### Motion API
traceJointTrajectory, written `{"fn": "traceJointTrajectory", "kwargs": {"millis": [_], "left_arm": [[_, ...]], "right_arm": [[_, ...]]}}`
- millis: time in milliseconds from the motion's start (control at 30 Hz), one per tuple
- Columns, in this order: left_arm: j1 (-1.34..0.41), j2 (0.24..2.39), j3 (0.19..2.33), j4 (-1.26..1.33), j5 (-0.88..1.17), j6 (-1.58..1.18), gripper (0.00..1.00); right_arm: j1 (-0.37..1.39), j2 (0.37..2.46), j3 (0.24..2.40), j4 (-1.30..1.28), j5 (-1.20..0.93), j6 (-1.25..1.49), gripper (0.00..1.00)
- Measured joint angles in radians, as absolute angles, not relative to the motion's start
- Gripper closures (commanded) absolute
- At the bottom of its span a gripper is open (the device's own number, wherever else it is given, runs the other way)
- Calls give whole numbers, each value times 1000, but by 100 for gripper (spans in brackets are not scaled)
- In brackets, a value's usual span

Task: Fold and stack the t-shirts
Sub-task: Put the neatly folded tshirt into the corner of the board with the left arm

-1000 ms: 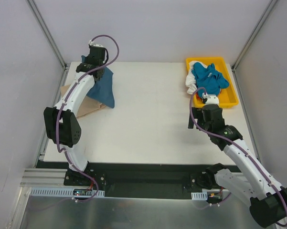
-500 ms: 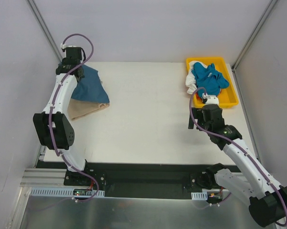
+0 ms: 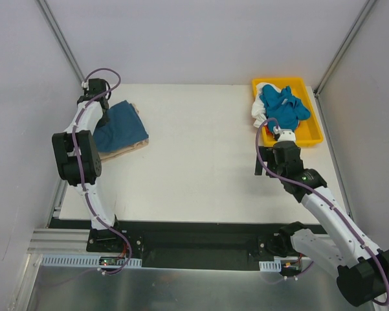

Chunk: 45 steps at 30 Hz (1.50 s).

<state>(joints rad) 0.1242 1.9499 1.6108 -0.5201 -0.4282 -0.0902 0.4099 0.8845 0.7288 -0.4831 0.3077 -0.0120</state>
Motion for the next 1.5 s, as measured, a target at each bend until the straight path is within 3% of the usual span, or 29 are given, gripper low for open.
{"fn": "traceJointTrajectory", "kwargs": {"millis": [67, 100, 167, 233, 533, 800, 1133, 1333, 1500], "left_arm": [[128, 1966, 1611, -518, -427, -76, 99], [128, 1973, 1613, -518, -426, -66, 91], [128, 1981, 1616, -514, -425, -58, 43], [128, 1983, 1617, -511, -427, -49, 1], [128, 1955, 1625, -500, -443, -81, 1], [110, 1645, 1509, -471, -237, -243, 1], [-179, 1234, 934, -183, -129, -376, 1], [-186, 860, 467, -21, -114, -444, 1], [-186, 633, 276, 61, -159, -466, 1]], "right_arm": [[410, 885, 729, -483, 309, -12, 4], [410, 885, 729, -483, 309, -12, 4], [410, 885, 729, -483, 310, -12, 4], [409, 885, 729, -483, 310, -12, 4], [406, 885, 729, -483, 314, -11, 4], [338, 861, 692, -451, 281, 42, 4], [266, 858, 612, -344, 186, 70, 4], [266, 832, 462, -180, 140, 68, 4], [265, 831, 414, -98, 162, 67, 4]]}}
